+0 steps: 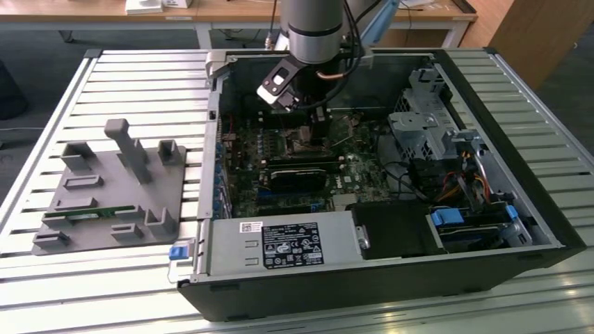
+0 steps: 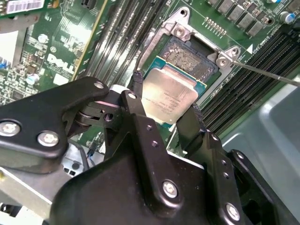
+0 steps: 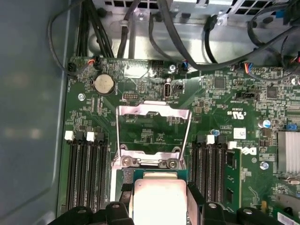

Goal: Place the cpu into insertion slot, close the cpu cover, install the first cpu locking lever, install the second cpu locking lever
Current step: 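Place the cpu into insertion slot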

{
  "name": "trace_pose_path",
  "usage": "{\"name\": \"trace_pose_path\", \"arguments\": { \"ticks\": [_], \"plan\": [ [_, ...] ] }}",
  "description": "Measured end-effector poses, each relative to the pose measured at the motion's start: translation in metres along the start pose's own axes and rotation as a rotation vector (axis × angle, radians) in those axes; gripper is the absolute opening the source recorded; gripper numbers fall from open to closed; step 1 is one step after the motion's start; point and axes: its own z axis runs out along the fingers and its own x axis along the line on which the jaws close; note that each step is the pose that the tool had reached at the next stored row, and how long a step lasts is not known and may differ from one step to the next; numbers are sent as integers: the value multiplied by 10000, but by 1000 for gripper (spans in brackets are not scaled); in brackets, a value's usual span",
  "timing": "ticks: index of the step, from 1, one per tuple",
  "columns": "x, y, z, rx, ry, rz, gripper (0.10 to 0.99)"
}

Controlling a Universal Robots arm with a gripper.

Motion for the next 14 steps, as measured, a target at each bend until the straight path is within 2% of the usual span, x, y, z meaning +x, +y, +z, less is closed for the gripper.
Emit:
{"name": "trace_pose_path", "arguments": {
  "ticks": [9,14],
  "plan": [
    [14,-49,125,-2,29,-9,537],
    [23,-51,140,0,34,-9,537]
  ]
}}
